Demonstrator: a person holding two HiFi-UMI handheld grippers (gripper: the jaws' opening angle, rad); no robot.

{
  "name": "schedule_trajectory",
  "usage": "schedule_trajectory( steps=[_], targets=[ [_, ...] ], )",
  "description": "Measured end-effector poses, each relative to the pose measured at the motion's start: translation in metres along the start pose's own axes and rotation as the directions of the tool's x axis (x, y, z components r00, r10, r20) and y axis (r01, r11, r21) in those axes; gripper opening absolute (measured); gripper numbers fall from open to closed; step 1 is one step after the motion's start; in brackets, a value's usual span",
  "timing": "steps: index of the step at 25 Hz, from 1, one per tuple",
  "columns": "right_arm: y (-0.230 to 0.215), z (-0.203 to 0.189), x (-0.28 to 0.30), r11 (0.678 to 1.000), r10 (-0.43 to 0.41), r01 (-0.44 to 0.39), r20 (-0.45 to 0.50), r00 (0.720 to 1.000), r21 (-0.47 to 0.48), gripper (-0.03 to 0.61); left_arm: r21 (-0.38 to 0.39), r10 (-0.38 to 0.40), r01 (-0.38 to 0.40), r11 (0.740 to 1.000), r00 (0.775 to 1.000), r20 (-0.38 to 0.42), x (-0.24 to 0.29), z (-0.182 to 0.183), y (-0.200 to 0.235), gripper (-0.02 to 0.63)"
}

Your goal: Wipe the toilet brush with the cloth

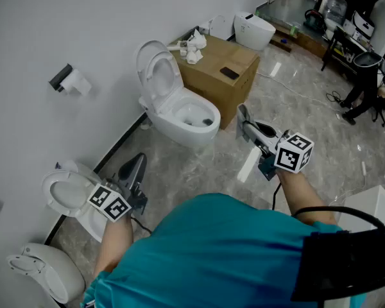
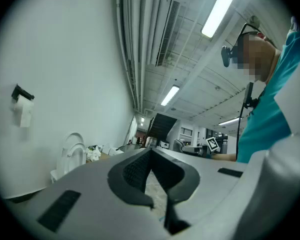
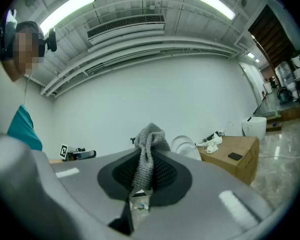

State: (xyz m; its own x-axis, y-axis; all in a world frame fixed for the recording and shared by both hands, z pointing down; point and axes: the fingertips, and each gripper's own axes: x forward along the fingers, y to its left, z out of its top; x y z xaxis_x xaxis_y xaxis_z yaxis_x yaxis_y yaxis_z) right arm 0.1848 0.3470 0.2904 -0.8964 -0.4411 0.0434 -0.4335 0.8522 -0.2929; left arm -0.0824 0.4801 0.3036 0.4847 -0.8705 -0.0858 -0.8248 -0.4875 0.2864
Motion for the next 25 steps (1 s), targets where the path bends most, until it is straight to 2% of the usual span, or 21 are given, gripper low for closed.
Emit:
schedule_trajectory(
  steps=[9,16,25],
  targets=[
    [-0.010,-0.002,-0.004,1.000,-0.004,0.004,0.001,1.000,-0.002,0.020,-0.006,-0.011,0.011,1.000,1.000,-0.007,0.011,-0.006,0.000,0.008],
    [-0.040,0.007,-0.026,1.000,-0.003,0.003,-0.004,1.000,-0.011,0.021,-0.016,-0.017,0.017,1.000,1.000,-0.012,0.050,-0.015,-0.016,0.008],
    [-0.094,0.019,-0.073,0.999,0.015,-0.015,-0.016,1.000,-0.031,0.021,-0.025,-0.047,0.046,0.999,0.998,-0.028,0.127,-0.036,-0.057,0.008]
  ],
)
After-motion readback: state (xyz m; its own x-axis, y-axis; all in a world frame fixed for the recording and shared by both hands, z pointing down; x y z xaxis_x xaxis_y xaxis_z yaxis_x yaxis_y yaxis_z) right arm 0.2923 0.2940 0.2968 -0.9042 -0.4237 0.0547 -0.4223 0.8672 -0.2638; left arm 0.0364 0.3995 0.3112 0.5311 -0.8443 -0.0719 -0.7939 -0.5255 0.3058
